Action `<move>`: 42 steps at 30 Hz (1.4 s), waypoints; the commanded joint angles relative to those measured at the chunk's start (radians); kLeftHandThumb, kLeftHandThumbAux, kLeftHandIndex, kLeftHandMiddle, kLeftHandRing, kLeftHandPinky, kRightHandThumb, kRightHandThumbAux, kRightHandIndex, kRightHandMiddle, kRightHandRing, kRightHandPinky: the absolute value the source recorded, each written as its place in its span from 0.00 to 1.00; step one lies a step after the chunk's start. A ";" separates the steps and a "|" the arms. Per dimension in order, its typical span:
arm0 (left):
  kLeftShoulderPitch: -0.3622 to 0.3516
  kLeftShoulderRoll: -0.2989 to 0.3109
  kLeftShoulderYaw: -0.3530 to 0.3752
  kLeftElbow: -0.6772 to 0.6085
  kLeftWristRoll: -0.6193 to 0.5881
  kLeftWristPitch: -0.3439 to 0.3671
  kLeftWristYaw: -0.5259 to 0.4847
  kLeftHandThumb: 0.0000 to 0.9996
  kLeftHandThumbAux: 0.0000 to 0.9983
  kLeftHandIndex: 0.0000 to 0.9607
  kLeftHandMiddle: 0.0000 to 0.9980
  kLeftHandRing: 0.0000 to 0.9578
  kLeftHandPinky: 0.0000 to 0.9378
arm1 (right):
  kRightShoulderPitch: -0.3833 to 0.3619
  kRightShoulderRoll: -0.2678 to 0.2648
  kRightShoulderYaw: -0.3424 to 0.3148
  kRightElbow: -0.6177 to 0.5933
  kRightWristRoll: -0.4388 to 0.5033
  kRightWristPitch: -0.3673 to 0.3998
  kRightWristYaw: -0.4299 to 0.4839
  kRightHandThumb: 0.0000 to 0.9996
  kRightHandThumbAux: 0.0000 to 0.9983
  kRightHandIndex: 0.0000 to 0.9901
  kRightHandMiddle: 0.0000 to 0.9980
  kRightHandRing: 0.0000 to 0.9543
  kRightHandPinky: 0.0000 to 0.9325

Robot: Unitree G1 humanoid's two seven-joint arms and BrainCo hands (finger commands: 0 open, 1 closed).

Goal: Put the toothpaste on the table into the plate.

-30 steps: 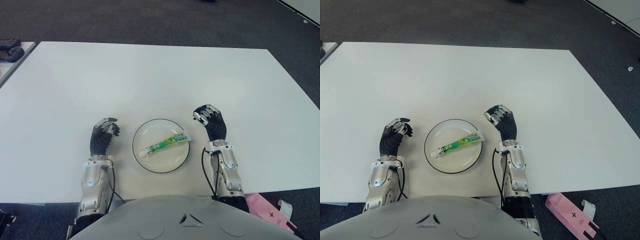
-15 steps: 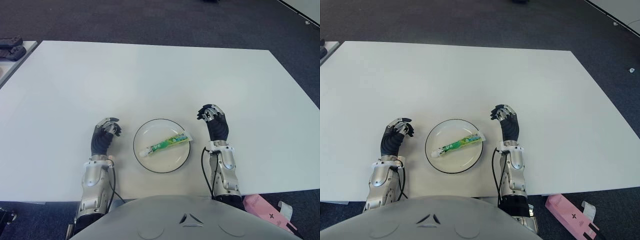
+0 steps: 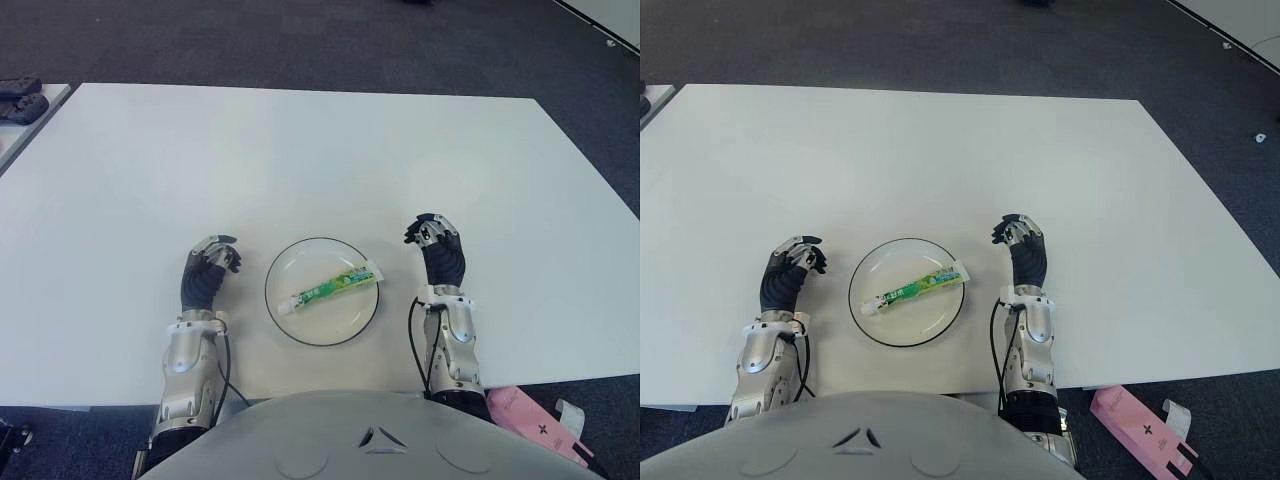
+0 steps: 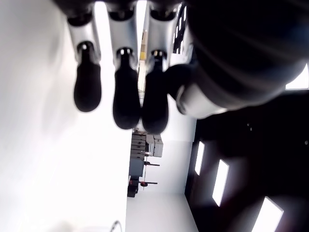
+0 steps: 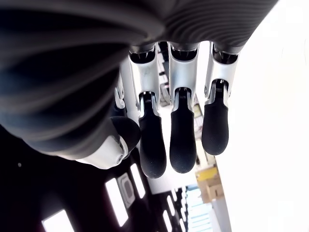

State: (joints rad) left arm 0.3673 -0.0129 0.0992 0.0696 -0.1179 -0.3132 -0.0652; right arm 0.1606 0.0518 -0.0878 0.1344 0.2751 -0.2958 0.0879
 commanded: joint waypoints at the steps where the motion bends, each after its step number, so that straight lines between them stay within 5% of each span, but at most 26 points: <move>1: -0.009 0.006 -0.004 0.016 -0.006 0.011 -0.017 0.71 0.72 0.46 0.64 0.66 0.66 | 0.015 0.027 -0.011 0.026 0.002 0.015 -0.011 0.69 0.73 0.44 0.66 0.70 0.70; 21: -0.009 0.006 -0.005 0.008 -0.002 0.016 -0.015 0.71 0.72 0.46 0.64 0.66 0.66 | 0.057 0.034 -0.041 -0.104 0.025 0.355 -0.180 0.71 0.72 0.44 0.64 0.66 0.67; 42: -0.018 0.019 -0.001 0.024 -0.027 0.008 -0.042 0.71 0.72 0.46 0.64 0.66 0.66 | 0.063 0.041 -0.062 -0.145 0.043 0.467 -0.202 0.71 0.72 0.44 0.63 0.65 0.66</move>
State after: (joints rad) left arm 0.3586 0.0033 0.1005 0.0795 -0.1384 -0.3112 -0.0908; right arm 0.1969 0.0503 -0.1384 -0.0388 0.3018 0.1191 -0.0970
